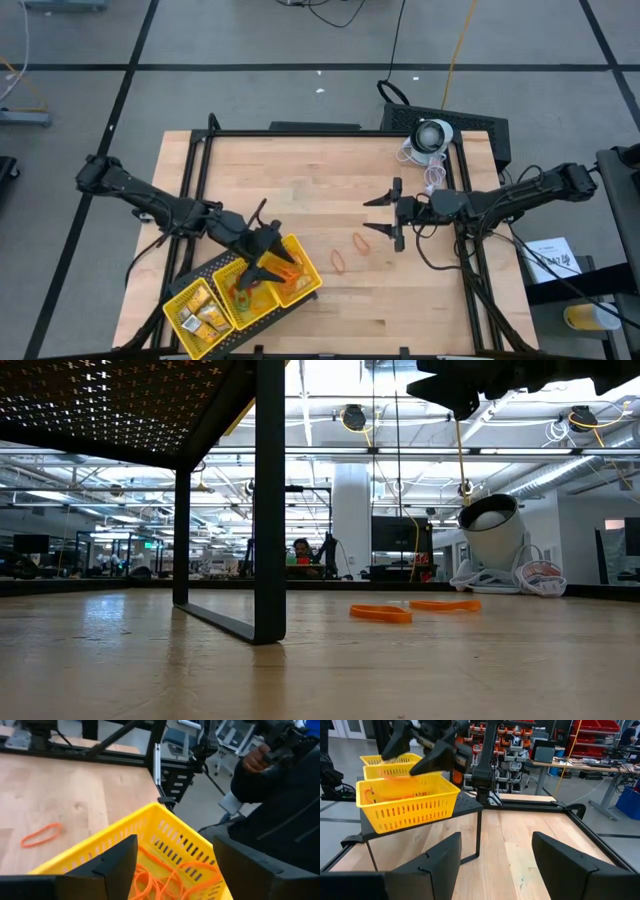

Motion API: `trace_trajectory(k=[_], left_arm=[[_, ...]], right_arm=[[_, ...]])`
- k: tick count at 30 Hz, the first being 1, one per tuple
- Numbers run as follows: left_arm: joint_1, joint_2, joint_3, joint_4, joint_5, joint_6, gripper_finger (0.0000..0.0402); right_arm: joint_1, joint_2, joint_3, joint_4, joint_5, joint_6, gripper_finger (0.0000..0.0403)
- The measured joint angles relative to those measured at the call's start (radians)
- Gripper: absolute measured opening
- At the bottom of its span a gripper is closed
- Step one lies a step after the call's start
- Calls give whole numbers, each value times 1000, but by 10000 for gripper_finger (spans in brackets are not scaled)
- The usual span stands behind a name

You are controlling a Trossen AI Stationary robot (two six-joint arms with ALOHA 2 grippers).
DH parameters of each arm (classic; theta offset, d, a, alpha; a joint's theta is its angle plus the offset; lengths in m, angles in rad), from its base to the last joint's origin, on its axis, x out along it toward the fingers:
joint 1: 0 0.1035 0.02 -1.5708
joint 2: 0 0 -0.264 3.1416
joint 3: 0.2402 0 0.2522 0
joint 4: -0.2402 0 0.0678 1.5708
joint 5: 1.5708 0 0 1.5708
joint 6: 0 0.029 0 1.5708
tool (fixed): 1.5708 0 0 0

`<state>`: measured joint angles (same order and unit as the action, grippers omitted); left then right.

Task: Pick & Place Office Desk Supplies
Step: Put the orange rubber band into the right yellow bin on the shelf

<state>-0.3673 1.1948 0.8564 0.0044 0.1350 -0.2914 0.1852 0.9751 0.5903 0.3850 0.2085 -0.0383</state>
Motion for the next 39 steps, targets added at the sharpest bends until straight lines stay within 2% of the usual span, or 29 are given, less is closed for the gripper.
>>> trace_trajectory(k=[8,12,16,20,24,31,39], left_arm=[[39,0,0,-1,-40,-89,291],[75,-7,0,8,-1,-130,288],[108,-96,-1,7,32,-44,282],[82,-176,-23,2,-41,81,279],[64,-246,-103,79,-105,148,282],[84,-301,-240,204,-240,62,283],[116,-298,-270,207,-288,0,283]], right_arm=[[0,6,0,-3,0,31,235],[0,6,0,-8,-1,67,233],[0,40,1,-15,-1,131,229],[0,119,1,-20,-1,215,228],[11,224,1,-41,-1,244,228],[64,423,0,-174,57,295,224],[137,562,1,-217,104,466,221]])
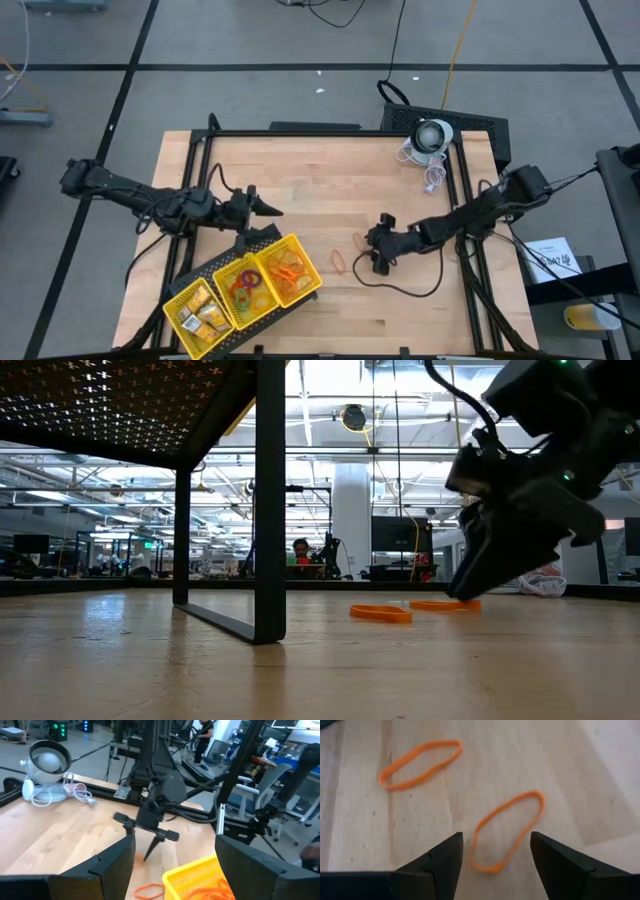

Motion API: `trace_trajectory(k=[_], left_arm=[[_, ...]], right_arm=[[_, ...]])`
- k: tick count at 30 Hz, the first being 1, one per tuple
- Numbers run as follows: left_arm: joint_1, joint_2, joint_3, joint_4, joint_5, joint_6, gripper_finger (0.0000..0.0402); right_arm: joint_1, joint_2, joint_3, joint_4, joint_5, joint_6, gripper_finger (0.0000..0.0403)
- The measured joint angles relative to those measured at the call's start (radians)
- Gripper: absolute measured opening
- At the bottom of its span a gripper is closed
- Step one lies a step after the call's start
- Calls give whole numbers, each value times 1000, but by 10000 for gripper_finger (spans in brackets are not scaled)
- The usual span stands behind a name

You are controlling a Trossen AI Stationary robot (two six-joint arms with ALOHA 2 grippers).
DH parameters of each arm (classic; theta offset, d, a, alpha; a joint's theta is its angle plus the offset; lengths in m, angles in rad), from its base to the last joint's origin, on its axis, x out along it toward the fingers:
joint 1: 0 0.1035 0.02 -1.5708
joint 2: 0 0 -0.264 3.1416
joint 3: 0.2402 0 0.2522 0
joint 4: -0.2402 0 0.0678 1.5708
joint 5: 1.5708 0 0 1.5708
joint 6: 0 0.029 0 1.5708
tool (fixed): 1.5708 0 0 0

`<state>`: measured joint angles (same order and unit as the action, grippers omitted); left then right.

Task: Pick & Place Office Desk Supplies
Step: Put the orange rubber band into the right yellow bin on the shelf

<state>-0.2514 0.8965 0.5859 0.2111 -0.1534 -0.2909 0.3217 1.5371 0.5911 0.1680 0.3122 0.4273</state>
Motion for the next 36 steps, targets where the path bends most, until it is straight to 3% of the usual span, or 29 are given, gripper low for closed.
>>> trace_trajectory(k=[4,11,25,31,36], left_arm=[[9,0,0,1,-4,0,283],[28,0,0,0,-6,0,283],[30,0,0,0,-7,5,283],[30,0,0,0,-7,8,283],[30,0,0,1,-7,27,283]], right_arm=[[25,41,0,1,6,71,221],[37,115,4,-31,117,153,202],[8,111,2,-42,136,143,11],[-19,65,-1,-23,116,41,2],[-64,-53,-5,-1,222,-91,1]])
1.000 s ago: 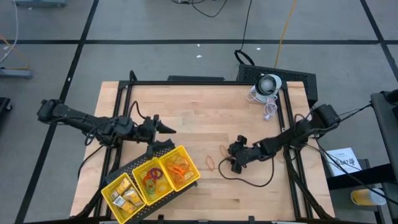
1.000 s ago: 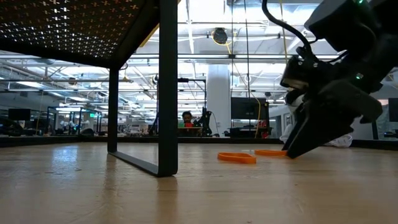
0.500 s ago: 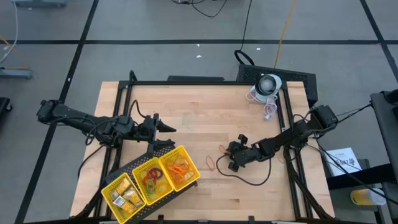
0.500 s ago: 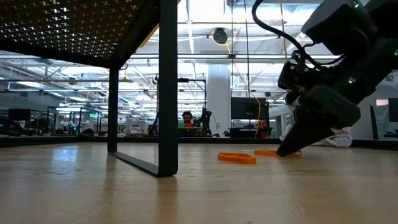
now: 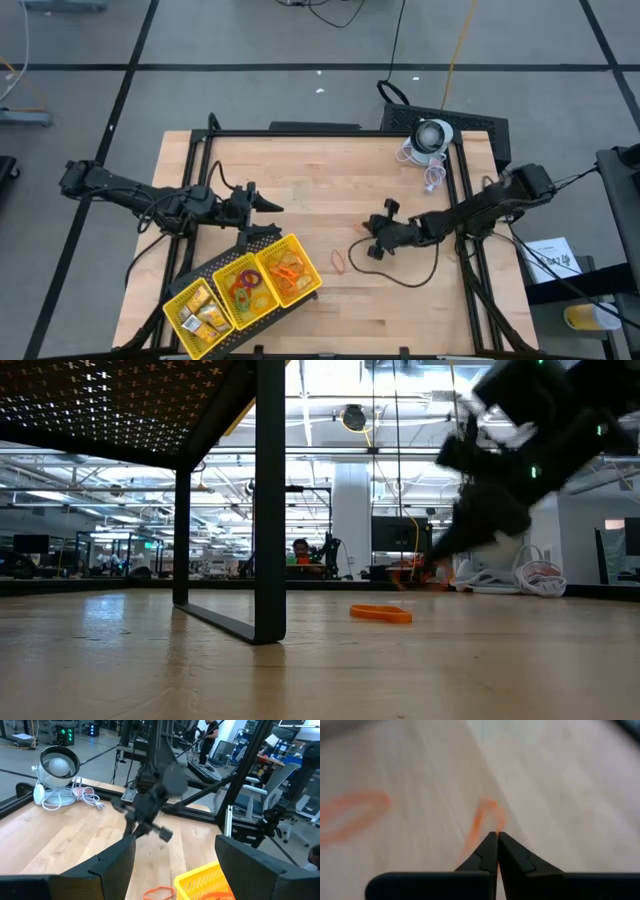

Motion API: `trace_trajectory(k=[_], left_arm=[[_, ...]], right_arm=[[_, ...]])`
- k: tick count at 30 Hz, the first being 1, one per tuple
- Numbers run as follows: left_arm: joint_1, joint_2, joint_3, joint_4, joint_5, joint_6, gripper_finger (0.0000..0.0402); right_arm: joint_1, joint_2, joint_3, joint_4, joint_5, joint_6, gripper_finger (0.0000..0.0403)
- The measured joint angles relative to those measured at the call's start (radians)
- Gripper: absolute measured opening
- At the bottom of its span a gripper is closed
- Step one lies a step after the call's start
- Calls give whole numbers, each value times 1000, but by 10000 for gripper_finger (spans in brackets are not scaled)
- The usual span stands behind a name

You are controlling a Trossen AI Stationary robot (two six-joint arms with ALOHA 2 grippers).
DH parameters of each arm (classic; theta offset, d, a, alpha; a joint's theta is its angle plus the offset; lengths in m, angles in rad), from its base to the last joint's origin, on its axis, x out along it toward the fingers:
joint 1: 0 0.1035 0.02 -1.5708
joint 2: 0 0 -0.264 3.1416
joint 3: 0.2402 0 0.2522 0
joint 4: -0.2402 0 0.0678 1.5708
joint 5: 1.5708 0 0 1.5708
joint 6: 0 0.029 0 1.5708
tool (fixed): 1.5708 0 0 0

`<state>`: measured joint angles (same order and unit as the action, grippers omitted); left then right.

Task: Pick & Place Office Desk Supplies
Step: Put the orange rubber band into the right yellow bin on the shelf

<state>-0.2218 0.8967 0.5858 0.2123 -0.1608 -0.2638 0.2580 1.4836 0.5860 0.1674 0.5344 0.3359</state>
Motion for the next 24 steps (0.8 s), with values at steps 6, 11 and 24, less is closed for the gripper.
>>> trace_trajectory(k=[6,11,24], left_arm=[[1,13,0,10,-32,0,283],[5,61,0,77,-71,41,283],[49,365,1,596,-31,153,283]], right_arm=[[-53,-122,2,152,14,-185,1],[-84,-164,3,351,-104,-319,0],[-155,-137,4,851,-390,-439,0]])
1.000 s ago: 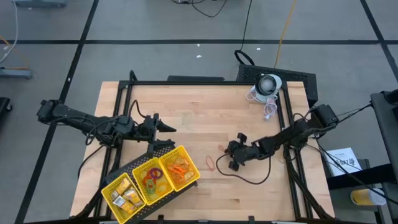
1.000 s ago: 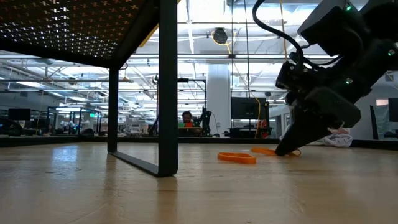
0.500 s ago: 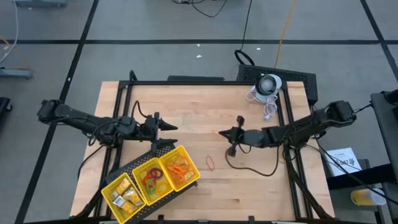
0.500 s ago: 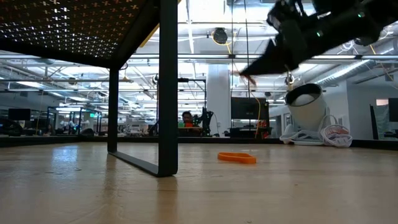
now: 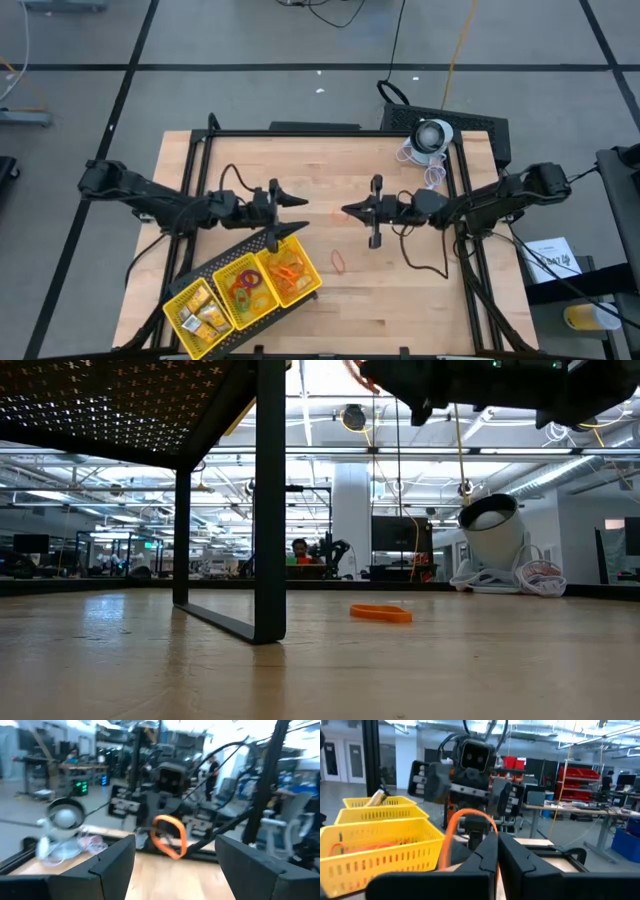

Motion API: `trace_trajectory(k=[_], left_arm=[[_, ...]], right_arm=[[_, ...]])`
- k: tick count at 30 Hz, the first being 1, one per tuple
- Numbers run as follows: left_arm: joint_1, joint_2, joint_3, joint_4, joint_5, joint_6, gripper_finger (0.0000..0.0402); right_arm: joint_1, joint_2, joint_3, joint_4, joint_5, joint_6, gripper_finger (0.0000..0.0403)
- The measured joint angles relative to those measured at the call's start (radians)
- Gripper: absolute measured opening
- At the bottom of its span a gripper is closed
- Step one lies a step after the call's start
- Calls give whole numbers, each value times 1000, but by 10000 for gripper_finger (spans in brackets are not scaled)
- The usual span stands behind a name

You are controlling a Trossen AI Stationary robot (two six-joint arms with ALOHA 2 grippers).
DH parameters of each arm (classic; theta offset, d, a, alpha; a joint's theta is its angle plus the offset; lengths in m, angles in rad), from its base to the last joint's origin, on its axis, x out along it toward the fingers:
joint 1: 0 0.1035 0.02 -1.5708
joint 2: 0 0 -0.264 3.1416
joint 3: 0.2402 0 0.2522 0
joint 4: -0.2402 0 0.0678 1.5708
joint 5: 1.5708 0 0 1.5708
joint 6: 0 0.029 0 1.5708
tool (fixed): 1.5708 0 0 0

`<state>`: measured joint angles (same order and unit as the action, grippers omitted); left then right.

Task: Pick & Place Office Desk Supplies
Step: Put the orange rubber band into the right yellow bin on the shelf

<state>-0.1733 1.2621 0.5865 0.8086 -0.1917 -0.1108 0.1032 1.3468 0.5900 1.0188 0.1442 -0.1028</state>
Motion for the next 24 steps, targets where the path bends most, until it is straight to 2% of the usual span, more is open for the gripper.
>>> trace_trajectory(k=[6,16,24], left_arm=[[16,104,18,134,136,-4,283],[37,264,153,133,119,40,283],[46,295,174,144,55,66,282]], right_arm=[[-13,44,1,103,-18,-4,0],[-10,141,71,150,-45,4,0],[-10,152,82,185,-50,12,0]])
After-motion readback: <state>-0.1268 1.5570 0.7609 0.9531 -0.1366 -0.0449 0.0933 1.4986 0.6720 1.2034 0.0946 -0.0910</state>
